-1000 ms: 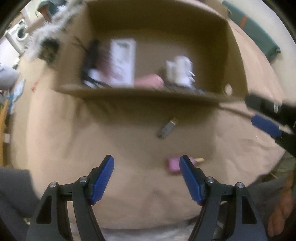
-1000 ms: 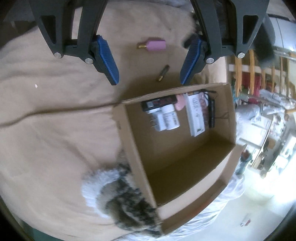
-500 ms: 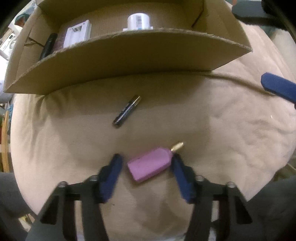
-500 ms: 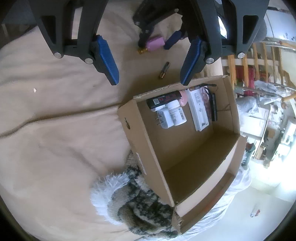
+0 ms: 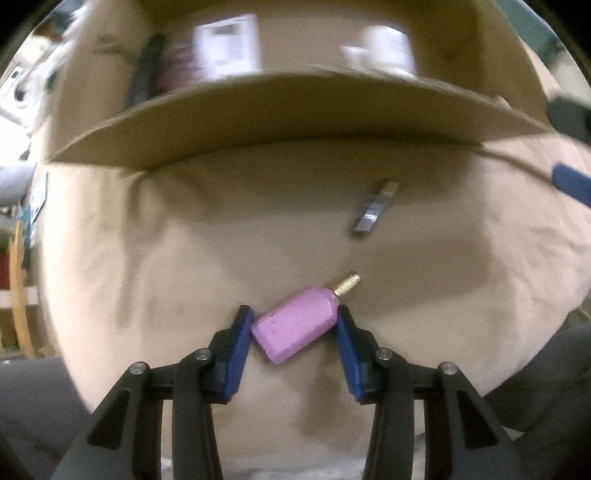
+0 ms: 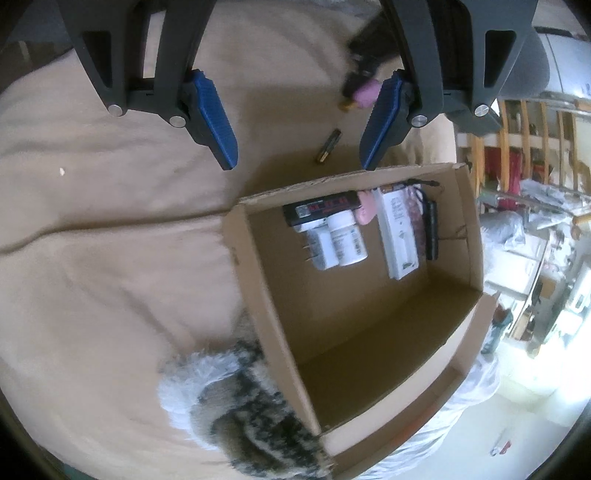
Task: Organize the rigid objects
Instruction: 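Grasp the pink gold-capped tube with the left tool, then grasp the black AA battery with the right tool while the left tool holds the pink tube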
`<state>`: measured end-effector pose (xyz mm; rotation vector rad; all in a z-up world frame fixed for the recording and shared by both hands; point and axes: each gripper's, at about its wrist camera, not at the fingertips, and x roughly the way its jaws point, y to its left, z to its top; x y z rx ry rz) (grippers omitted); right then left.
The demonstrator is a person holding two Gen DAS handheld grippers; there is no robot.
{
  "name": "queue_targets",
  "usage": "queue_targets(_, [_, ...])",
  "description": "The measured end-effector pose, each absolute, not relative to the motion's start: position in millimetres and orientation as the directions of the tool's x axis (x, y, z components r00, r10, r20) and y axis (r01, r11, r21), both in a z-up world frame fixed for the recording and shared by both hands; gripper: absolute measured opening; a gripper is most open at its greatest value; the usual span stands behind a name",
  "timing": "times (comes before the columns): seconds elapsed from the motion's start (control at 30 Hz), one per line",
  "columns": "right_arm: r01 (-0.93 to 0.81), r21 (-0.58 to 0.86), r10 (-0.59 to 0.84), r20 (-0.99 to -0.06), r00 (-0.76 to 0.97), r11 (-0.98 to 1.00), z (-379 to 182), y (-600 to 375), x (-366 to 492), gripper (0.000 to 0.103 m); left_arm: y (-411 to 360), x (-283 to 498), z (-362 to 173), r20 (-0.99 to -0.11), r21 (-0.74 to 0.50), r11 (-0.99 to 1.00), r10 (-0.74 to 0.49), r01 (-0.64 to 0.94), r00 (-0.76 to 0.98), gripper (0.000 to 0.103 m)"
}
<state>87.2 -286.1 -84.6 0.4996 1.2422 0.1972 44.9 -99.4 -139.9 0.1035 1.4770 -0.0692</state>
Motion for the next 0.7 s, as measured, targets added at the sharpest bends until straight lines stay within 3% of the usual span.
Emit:
queue_targets(0.43, [0.072, 0.413, 0.387, -0.891, 0.238, 0.908, -101.2, -259.0, 91.3, 0.072, -15.3, 68.9, -22.0, -0.942, -0.034, 0.999, -0.032, 0.002, 0.333, 0.041])
queue_targets(0.57, [0.051, 0.393, 0.375, -0.904, 0.208, 0.918, -109.1, -246.1, 94.7, 0.072, -2.3, 80.9, -26.6, -0.931, -0.039, 0.999, -0.029, -0.022, 0.363, 0.041])
queue_targets(0.7, [0.011, 0.356, 0.349, -0.92, 0.18, 0.934, -119.4, -226.7, 101.5, 0.072, 7.4, 83.7, -55.9, -0.951, -0.145, 0.986, -0.114, -0.087, 0.287, 0.041])
